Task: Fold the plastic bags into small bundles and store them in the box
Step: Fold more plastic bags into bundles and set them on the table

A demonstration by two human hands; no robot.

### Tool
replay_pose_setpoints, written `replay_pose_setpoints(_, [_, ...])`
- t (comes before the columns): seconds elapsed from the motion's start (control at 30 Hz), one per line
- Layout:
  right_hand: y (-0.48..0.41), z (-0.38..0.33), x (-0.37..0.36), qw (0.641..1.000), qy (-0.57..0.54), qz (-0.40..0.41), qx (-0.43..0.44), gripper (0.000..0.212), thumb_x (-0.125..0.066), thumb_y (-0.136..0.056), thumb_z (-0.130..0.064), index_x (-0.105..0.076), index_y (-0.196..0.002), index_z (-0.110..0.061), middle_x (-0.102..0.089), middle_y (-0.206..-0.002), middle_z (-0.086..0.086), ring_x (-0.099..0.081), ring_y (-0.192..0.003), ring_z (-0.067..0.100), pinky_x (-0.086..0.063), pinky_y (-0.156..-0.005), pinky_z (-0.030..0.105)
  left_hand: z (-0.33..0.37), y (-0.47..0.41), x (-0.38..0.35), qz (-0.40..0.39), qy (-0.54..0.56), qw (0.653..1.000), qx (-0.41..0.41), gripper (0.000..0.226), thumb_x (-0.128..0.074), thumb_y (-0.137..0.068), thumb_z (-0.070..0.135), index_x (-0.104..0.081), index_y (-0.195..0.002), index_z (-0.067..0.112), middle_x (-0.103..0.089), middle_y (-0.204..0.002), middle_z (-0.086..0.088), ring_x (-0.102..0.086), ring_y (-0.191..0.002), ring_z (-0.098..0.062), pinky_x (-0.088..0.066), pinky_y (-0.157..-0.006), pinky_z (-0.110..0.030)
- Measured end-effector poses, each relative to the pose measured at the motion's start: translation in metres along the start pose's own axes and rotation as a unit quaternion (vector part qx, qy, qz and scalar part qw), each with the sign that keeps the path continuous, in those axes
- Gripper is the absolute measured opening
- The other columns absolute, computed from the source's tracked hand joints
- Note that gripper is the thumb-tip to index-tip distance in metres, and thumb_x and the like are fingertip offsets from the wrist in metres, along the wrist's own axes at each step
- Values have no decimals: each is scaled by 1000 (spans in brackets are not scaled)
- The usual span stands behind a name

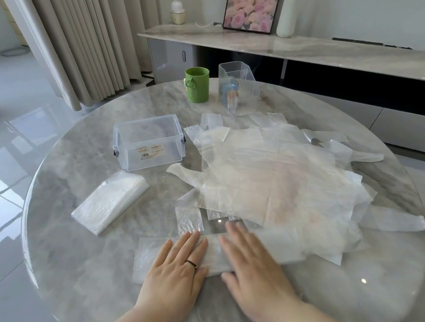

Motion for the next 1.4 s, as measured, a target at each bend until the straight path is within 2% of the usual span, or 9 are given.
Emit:
replay_pose_setpoints(0.17, [10,-5,-32,986,7,-168,-8,58,-3,-96,-49,-43,-120,-15,-64,-121,-2,-40,-119,11,-9,-107,28,-1,0,-3,-24,2,999,-22,70,-2,-99,40,-68,-110,20,-66,-117,2,-39,-117,-8,-8,-107,-26])
replay_pose_setpoints(0.33, [13,38,-23,982,47,-164,-85,77,3,-92,-55,-55,-120,-13,-62,-125,2,-42,-122,15,-6,-107,28,0,0,-4,-59,14,998,-24,69,-3,-98,40,-68,-110,22,-66,-116,4,-57,-115,-12,-8,-107,-27])
replay_pose_setpoints(0.43, [8,64,5,988,40,-94,-114,120,29,-65,-75,-33,-143,-9,-13,-150,-3,-16,-143,12,9,-110,19,1,0,-3,-37,18,999,-31,68,-3,-98,40,-68,-110,22,-66,-116,5,-44,-118,-10,-9,-107,-27])
replay_pose_setpoints(0.6, [5,65,31,991,-10,-49,-127,49,-38,-74,-47,-70,-99,-19,-69,-96,-7,-64,-94,21,-30,-90,21,-4,-9,24,12,125,992,20,69,5,-91,53,-59,-111,33,-60,-113,17,-57,-108,-6,-22,-93,-18])
replay_pose_setpoints(0.73, [-3,56,28,991,0,-101,-90,46,-43,-90,-39,-37,-135,-31,-45,-132,-11,-31,-127,17,-18,-103,27,-12,-18,29,3,115,993,28,50,-27,-89,57,-34,-134,38,-41,-127,21,-31,-127,-4,-14,-100,-19])
replay_pose_setpoints(0.9, [-8,42,25,989,3,-146,-37,41,-48,-88,-31,-43,-128,-31,-40,-131,-9,-27,-124,16,-17,-93,27,-15,-21,23,-94,151,984,24,18,-54,-85,40,-37,-87,44,-47,-98,19,-33,-98,-4,-15,-85,-18])
replay_pose_setpoints(1.03, [-12,22,21,979,-45,-197,10,42,-53,-87,-41,-46,-126,-29,-43,-128,-7,-31,-124,15,-19,-99,25,-17,-20,20,-190,132,973,23,20,-63,-79,43,-47,-88,34,-37,-74,18,-33,-91,-9,-22,-79,-14])
replay_pose_setpoints(1.2, [-29,-3,23,969,-33,-238,55,51,-61,-80,-44,-46,-123,-21,-44,-123,0,-33,-119,19,-22,-101,26,-14,-18,25,-199,119,972,-27,24,-65,-78,43,-45,-86,31,-45,-90,11,-32,-93,-9,-22,-79,-15])
replay_pose_setpoints(1.4, [-43,-28,20,926,-18,-375,51,23,-62,-83,-32,-54,-83,-10,-56,-86,5,-53,-82,24,-38,-60,27,-15,-24,45,-100,163,981,-35,19,-61,-81,42,-44,-74,39,-43,-82,21,-39,-91,0,-18,-86,-12])
Point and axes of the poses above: each hand's wrist, its own y-axis away from the middle knuckle, its own x-axis out of the back of the hand, z = x × y, the point moved 5 cm from there along -y, towards the middle knuckle
